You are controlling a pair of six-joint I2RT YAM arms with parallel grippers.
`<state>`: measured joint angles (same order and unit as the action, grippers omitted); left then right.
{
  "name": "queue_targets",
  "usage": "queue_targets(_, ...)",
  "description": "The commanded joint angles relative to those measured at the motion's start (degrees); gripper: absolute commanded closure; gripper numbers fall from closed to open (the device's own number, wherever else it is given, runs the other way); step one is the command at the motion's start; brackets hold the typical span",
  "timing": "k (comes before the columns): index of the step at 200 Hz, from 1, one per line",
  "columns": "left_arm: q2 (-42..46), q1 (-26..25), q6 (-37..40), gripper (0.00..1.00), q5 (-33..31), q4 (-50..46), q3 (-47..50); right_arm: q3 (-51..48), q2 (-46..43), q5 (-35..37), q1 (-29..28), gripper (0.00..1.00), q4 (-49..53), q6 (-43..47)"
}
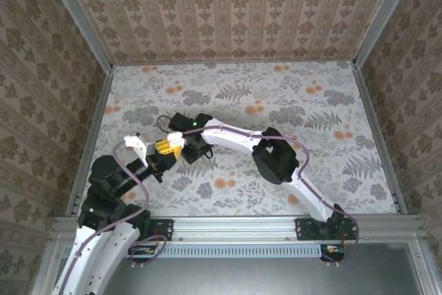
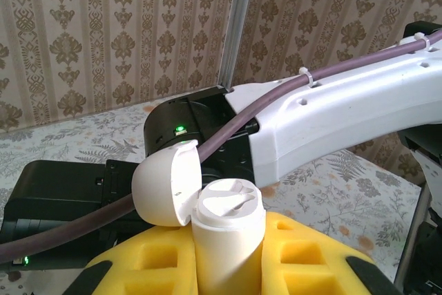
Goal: Insert wireless bluetooth earbuds into charging case
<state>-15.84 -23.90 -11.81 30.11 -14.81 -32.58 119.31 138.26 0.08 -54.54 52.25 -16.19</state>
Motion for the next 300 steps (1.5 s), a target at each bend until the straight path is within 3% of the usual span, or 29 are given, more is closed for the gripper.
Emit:
queue_targets(1, 0.8, 0.4, 1.4, 1.0, -0.2, -0.3, 0.3, 2.9, 1.9, 2.3, -0.3, 0.56, 2.8, 1.1)
queue_targets(64, 0.7, 0.5, 1.3, 1.0, -0.1, 0.2, 0.7, 6.7, 5.2, 1.8, -0.2, 0.58, 4.3, 1.2)
queue_targets(220, 0.9, 0.6, 0.9, 1.0, -0.5, -0.1, 0.6, 6.0, 3.8, 3.8, -1.6, 0.84, 7.6, 2.9)
queue_targets(258, 0.8, 0.6, 0.2, 1.0, 0.0, 0.6, 0.6, 0.5, -1.6, 3.3, -0.6, 0.87, 3.7, 2.3)
queue_targets(300, -0.3, 0.6, -1.6, 1.0, 0.9, 4.1, 1.2, -12.8, -14.3, 0.1, 3.2, 0.88, -6.6, -0.6)
